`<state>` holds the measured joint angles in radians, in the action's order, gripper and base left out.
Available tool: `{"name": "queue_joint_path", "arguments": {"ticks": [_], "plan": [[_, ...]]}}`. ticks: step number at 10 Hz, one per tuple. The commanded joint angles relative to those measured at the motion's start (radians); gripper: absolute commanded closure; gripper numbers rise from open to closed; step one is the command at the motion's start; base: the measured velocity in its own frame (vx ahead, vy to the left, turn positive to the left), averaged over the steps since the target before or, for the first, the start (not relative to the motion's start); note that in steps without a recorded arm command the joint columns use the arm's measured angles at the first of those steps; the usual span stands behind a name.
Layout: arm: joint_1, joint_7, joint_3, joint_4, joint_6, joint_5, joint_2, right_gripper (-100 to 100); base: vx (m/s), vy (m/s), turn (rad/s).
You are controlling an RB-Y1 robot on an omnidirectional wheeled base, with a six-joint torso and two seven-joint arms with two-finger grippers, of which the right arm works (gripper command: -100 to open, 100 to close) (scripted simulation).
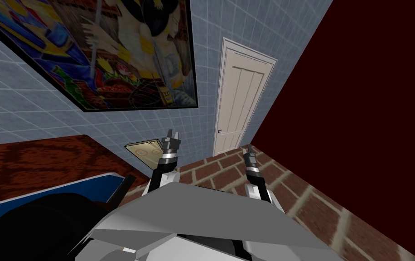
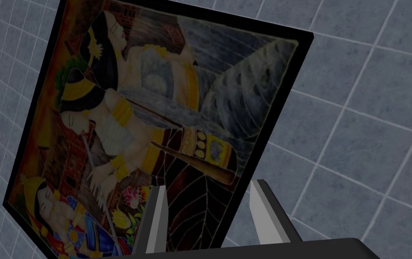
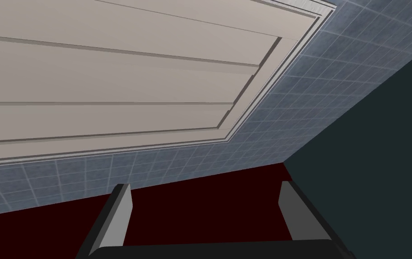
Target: Pull the door open
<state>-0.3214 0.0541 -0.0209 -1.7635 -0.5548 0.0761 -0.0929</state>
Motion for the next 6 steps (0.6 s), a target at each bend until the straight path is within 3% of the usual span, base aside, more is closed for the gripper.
{"name": "queue_joint_path", "arguments": {"ticks": [1, 4, 6], "plan": [[0.015, 0.009, 0.001, 0.043, -0.013, -0.003, -0.007, -100, 0.043, -0.031, 0.069], [0.055, 0.027, 0.006, 0.137, -0.042, -0.008, -0.022, -100, 0.092, -0.047, 0.125], [0.069, 0.033, 0.008, 0.181, -0.052, -0.01, -0.026, -100, 0.056, -0.025, 0.049]]}}
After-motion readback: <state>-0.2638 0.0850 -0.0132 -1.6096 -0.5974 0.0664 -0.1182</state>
